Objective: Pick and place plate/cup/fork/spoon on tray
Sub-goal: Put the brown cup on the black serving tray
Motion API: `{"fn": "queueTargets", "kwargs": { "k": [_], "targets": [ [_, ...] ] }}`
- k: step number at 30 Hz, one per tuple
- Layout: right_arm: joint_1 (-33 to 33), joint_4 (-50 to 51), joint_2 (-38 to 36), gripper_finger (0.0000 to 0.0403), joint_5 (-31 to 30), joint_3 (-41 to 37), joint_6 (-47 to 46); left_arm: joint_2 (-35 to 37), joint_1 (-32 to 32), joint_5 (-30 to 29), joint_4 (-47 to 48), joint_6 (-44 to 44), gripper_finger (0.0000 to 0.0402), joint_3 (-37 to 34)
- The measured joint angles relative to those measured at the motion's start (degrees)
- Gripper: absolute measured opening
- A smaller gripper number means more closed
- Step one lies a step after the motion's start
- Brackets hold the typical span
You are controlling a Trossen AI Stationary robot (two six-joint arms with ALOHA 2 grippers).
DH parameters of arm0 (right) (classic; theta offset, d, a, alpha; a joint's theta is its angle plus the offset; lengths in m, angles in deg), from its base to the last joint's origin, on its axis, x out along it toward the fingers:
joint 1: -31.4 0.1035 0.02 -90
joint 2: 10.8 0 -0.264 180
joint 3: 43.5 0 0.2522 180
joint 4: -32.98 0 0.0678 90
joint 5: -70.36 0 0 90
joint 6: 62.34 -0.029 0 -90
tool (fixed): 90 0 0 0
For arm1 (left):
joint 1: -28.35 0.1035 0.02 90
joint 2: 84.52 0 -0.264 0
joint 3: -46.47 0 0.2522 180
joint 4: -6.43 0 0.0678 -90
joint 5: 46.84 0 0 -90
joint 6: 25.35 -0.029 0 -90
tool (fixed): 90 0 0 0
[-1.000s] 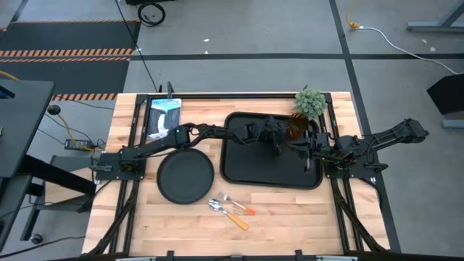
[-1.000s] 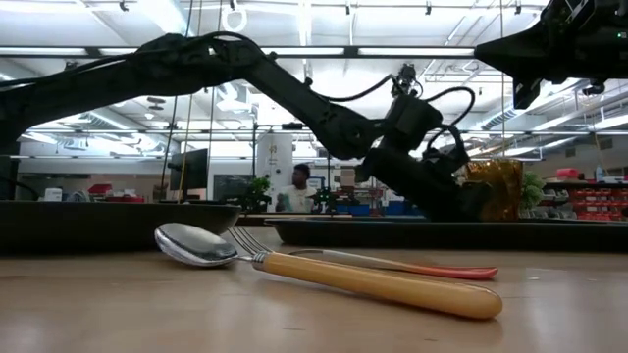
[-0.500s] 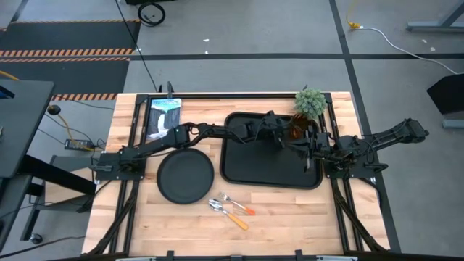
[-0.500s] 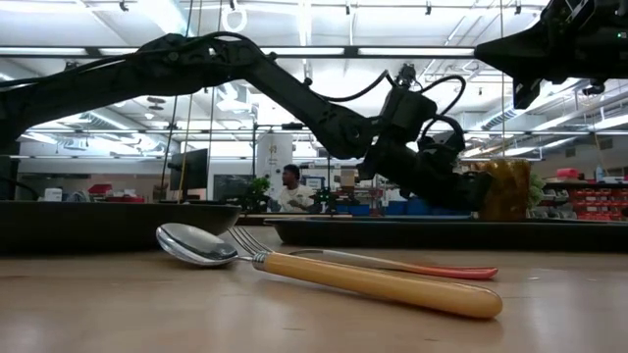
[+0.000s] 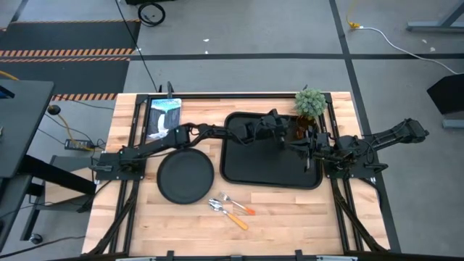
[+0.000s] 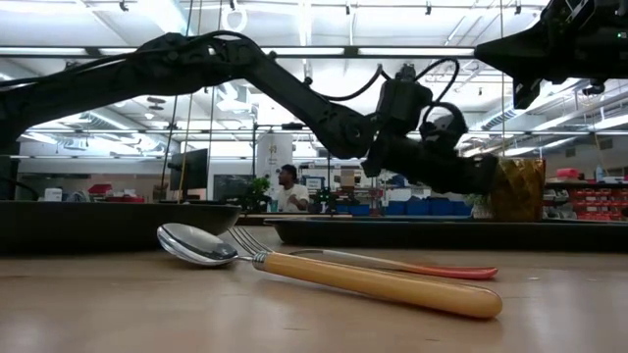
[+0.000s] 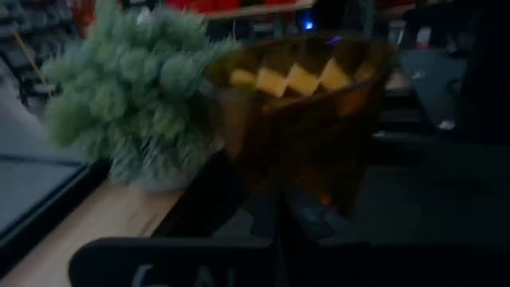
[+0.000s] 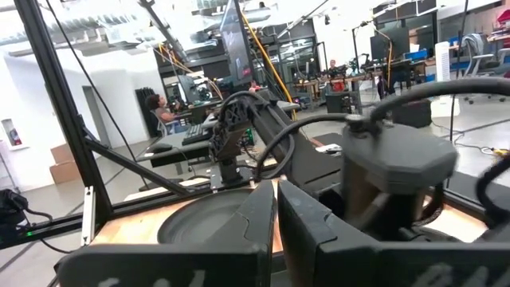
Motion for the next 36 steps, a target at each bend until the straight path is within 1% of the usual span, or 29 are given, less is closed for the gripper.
{"fn": "queueTargets", "kwargs": {
  "k": [2, 4, 7, 11, 16, 19, 21, 26, 29, 32, 36],
  "targets": [
    [0.0, 0.0, 0.0, 0.0027, 0.0, 0.0, 0.0, 0.0, 0.2, 1.4, 2.9, 0.4, 0.0011, 0.0],
    [0.0, 0.0, 0.0, 0.0027, 0.0, 0.0, 0.0, 0.0, 0.1, 4.3, 6.3, 1.2, 0.0011, 0.0],
    [0.0, 0.0, 0.0, 0.0027, 0.0, 0.0, 0.0, -0.1, -0.4, 8.0, 7.7, 1.0, 0.0011, 0.0],
    [0.0, 0.0, 0.0, 0.0027, 0.0, 0.0, 0.0, -0.1, -1.0, 8.3, 5.2, -1.8, 0.0011, 0.0],
    [0.0, 0.0, 0.0, 0.0027, 0.0, 0.0, 0.0, -0.1, -0.7, 7.9, -1.8, -4.3, 0.0011, 0.0],
    [0.0, 0.0, 0.0, 0.0027, 0.0, 0.0, 0.0, -0.1, -0.4, 7.6, -2.9, -4.5, 0.0011, 0.0],
    [0.0, 0.0, 0.0, 0.0027, 0.0, 0.0, 0.0, -0.1, 0.0, 7.3, -3.0, -4.5, 0.0011, 0.0],
    [0.0, 0.0, 0.0, 0.0027, 0.0, 0.0, 0.0, -0.1, 1.0, 4.3, -1.1, -4.4, 0.0011, 0.0],
    [0.0, 0.0, 0.0, 0.0027, 0.0, 0.0, 0.0, -0.1, 1.4, 3.8, -0.2, -3.7, 0.0011, 0.0],
    [0.0, 0.0, 0.0, 0.0027, 0.0, 0.0, 0.0, -0.1, 1.4, 5.7, 1.2, -1.5, 0.0011, 0.0],
    [0.0, 0.0, 0.0, 0.0027, 0.0, 0.0, 0.0, -0.1, 0.5, 9.6, 3.0, -1.5, 0.0011, 0.0]
  ]
}}
